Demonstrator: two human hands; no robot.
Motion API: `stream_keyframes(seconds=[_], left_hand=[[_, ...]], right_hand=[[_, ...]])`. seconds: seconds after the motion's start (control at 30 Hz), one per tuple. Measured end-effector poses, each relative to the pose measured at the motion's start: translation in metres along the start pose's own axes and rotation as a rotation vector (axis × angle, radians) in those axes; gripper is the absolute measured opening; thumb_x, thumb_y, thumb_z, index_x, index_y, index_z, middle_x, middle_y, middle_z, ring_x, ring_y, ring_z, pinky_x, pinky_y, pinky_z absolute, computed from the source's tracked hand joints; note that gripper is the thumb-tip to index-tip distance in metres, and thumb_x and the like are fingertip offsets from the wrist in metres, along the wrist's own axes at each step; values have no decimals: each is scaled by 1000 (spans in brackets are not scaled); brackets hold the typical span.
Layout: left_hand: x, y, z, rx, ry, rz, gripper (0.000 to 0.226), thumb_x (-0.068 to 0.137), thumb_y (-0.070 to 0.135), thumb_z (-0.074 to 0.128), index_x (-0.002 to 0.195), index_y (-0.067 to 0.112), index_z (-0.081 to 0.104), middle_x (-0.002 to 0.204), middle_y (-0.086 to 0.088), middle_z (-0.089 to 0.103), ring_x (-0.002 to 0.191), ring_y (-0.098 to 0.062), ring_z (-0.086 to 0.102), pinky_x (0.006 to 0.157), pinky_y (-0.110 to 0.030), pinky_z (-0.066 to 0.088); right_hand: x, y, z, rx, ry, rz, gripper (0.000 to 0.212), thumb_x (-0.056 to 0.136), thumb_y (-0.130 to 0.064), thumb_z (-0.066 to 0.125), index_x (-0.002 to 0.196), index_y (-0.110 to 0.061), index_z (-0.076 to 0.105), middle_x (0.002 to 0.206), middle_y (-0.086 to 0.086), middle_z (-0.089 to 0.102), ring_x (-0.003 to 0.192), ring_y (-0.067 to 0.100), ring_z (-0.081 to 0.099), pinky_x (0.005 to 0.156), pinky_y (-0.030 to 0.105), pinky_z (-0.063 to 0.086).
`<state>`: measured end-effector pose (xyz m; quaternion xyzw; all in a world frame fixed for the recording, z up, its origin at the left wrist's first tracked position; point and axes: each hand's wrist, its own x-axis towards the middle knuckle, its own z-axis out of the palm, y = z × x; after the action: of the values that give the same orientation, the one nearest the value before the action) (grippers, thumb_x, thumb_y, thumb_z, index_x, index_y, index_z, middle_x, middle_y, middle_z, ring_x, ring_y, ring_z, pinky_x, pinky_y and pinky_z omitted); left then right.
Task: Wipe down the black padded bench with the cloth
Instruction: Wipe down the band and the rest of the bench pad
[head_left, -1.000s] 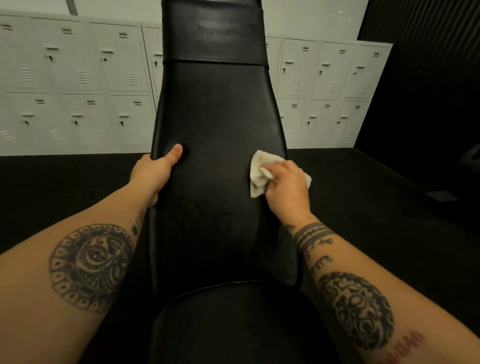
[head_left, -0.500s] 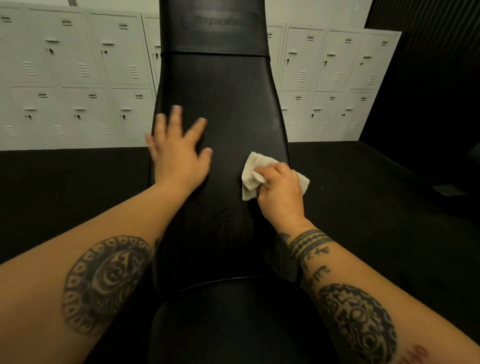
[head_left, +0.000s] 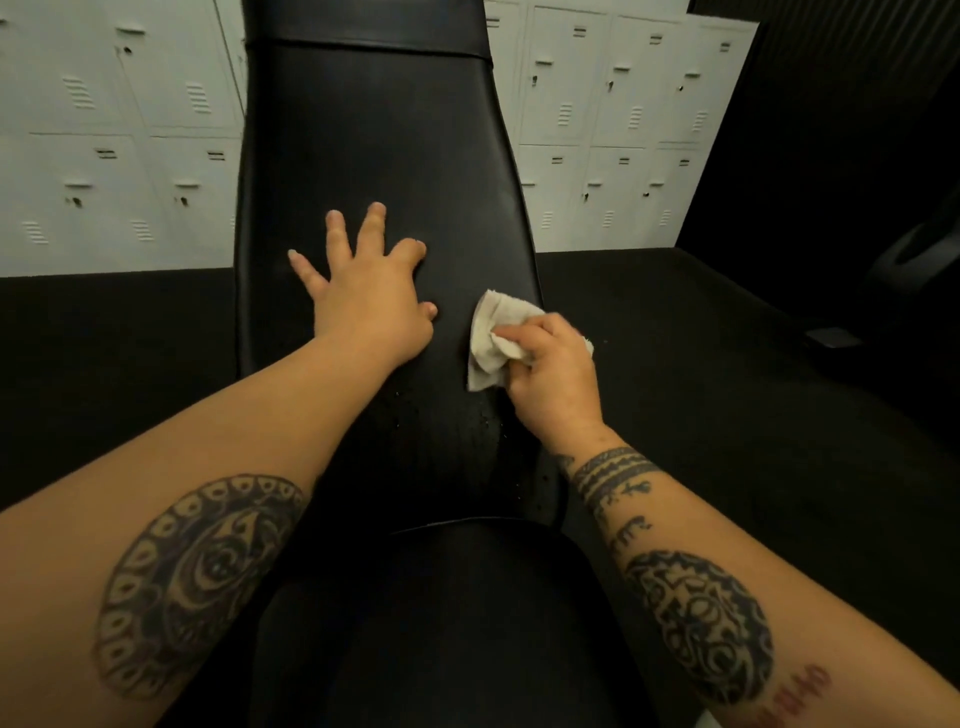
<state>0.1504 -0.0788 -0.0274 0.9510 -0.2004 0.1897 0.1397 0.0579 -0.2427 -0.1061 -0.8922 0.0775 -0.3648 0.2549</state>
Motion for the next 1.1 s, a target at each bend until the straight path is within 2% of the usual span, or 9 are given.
stream_keyframes(seconds=[0.13,0.23,0.3,0.4,0.53,0.7,0.83,1.0,1.1], left_hand=[[-5,15,5,36,-5,176,63,89,22,70,146,35,46,171,3,5,157,-34,-7,118,-73,-2],[-6,16,7,97,-130,255,68,97,28,62,154,48,31,171,9,-2,156,-34,-13,117,-73,-4],[-4,14,8,122,-140,251,67,98,32,61,154,51,30,171,10,-3,156,-33,-13,118,-72,-3],[-6,17,8,129,-125,242,67,97,32,63,153,51,33,171,9,1,156,-34,-10,117,-74,-2],[-10,25,11,112,-114,206,67,95,24,63,153,45,36,172,5,2,156,-36,-10,116,-76,-2],[-29,32,16,100,-171,230,65,95,33,64,152,45,37,171,4,1,155,-39,-12,114,-78,-2],[-31,26,13,171,-180,278,70,95,38,66,154,50,30,171,7,0,156,-37,-10,112,-81,0],[-33,22,13,225,-165,300,71,95,44,64,154,53,25,170,9,0,156,-35,-9,109,-84,-2],[-34,21,14,230,-156,297,70,96,44,63,154,52,25,171,8,0,156,-34,-9,109,-84,-4]], right_hand=[[-42,12,-5,0,-16,19,33,73,-5,68,100,-21,77,96,-13,54,93,26,57,87,27,41],[-24,11,-5,13,24,70,27,77,-9,66,98,-23,77,94,-13,51,91,27,58,84,42,50],[-4,6,-6,18,39,116,29,78,-10,65,101,-23,77,97,-6,56,94,28,58,85,43,51],[8,-1,-5,24,25,136,32,78,-6,65,104,-23,77,103,0,60,97,30,57,89,37,48],[-33,4,-1,-16,-20,8,36,68,-8,60,98,-19,77,100,3,62,92,32,58,85,20,28],[-55,16,-6,79,-27,159,31,75,-7,64,97,-26,75,98,-8,56,94,23,58,86,37,49],[-30,1,-7,160,57,279,28,84,-9,60,100,-25,77,98,-5,57,93,17,59,85,32,50],[-49,17,-4,-15,-61,-1,36,73,-2,73,102,-24,78,99,-3,60,91,23,55,83,26,39],[-73,35,-10,-9,-88,29,38,71,-1,75,100,-26,77,97,-9,57,91,22,57,82,31,46]])
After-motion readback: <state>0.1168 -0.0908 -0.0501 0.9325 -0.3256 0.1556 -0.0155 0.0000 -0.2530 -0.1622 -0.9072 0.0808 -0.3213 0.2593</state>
